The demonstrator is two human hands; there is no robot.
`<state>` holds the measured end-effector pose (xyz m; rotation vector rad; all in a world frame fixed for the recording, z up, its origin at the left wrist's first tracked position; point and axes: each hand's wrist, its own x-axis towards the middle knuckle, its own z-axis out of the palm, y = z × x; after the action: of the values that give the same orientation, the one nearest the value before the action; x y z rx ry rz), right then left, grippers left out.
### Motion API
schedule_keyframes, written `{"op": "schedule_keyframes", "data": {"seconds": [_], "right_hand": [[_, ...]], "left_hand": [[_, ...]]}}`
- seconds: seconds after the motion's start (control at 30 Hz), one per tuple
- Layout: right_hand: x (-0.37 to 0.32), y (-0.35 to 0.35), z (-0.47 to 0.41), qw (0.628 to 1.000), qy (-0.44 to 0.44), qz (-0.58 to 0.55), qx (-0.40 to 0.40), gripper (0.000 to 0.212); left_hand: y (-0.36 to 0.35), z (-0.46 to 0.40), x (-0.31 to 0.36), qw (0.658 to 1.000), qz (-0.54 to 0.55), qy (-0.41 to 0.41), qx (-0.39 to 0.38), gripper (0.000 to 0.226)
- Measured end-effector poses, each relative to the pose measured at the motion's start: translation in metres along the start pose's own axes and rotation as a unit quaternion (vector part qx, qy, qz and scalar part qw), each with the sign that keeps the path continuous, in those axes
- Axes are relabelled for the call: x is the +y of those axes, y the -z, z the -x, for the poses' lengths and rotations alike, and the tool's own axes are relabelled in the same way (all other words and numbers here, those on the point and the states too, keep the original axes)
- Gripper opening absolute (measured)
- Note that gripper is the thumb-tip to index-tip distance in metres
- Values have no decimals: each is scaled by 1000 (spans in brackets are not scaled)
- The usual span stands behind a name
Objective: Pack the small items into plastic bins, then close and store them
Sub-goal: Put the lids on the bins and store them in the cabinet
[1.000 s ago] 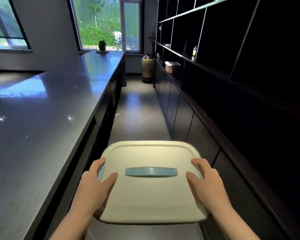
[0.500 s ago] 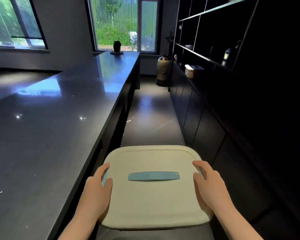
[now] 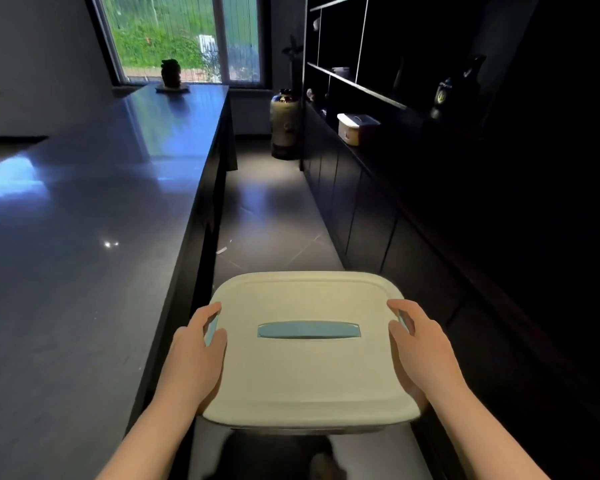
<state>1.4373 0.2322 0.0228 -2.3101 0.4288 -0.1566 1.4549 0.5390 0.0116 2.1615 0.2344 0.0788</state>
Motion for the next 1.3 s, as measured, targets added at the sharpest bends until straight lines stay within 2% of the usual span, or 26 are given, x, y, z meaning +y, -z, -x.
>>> {"op": "schedule_keyframes", "data": {"seconds": [0.6,0.93,1.3], "right_hand": [[-80,-64,-336,999,23,-9,-20,33],[-148,-142,-514,999,5,-33,-23,34],[-203,-183,-675,996,-48,-65,49,33]], "left_hand": [[-61,-322,63,999,-5,2,36,39],[-72,-545,59,1000,-1,3,18,40],[-92,-759,112,999,-8,-36,-18,40]]}}
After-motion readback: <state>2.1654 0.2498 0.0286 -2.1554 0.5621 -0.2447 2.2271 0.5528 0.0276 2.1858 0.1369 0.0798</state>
